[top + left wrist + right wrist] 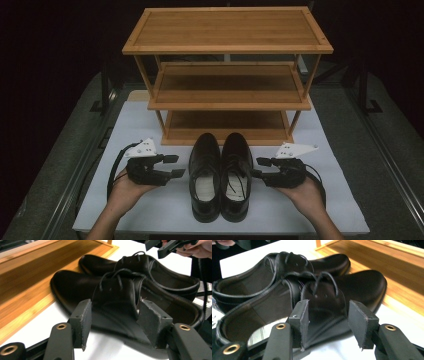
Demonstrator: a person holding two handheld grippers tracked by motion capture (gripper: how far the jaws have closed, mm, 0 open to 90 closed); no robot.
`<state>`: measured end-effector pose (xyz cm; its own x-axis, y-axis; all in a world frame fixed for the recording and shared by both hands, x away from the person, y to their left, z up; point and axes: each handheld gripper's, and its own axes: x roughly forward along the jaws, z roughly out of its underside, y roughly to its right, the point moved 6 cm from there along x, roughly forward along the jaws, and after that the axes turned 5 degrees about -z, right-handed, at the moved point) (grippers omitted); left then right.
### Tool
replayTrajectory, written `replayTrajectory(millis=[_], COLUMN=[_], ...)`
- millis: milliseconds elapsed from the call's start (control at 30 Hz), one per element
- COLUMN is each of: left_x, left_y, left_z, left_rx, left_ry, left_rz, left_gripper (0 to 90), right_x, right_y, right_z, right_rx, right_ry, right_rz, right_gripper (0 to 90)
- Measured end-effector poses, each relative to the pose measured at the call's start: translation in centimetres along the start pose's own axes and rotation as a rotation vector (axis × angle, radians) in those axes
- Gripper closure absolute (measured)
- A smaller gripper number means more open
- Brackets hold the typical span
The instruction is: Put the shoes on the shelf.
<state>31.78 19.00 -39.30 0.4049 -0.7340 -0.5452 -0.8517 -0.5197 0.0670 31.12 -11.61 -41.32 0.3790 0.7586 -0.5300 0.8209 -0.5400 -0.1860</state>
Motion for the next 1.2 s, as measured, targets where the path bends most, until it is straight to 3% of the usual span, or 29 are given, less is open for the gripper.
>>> replayTrajectory(millis=[233,400,500,667,900,1067,1200], left_x=[2.3,3.8,3.9,4.2,4.8,4.8,4.5], left_y=[0.8,1.0,1.0,0.7,0.9,1.1,1.3], left_z=[-1.0,-1.1,-1.2,-1.2,-0.6,-0.6,-0.7], left_rx=[0.019,0.006,-0.001,-0.006,-0.014,-0.006,0.008], left_ry=[-0.007,-0.014,0.001,0.004,-0.004,-0.008,-0.011], left_rz=[0.05,0.066,0.066,0.047,0.077,0.094,0.104], left_gripper=[50.9,53.5,53.7,55.0,58.2,62.5,76.9], right_x=[1.2,2.0,1.9,2.5,3.1,3.4,3.3], right_y=[-0.5,-0.5,-0.8,-0.9,-0.9,-1.2,-1.4], right_z=[-1.4,-1.7,-1.8,-1.8,-1.0,-0.9,-0.8], right_rx=[-0.013,-0.012,-0.01,-0.027,-0.015,-0.023,-0.033], right_ry=[-0.002,-0.002,0.0,-0.029,-0.047,-0.056,-0.041], right_rz=[-0.036,-0.054,-0.065,-0.036,-0.045,-0.054,-0.063], right_gripper=[52.8,53.3,53.3,55.3,59.0,65.8,79.2])
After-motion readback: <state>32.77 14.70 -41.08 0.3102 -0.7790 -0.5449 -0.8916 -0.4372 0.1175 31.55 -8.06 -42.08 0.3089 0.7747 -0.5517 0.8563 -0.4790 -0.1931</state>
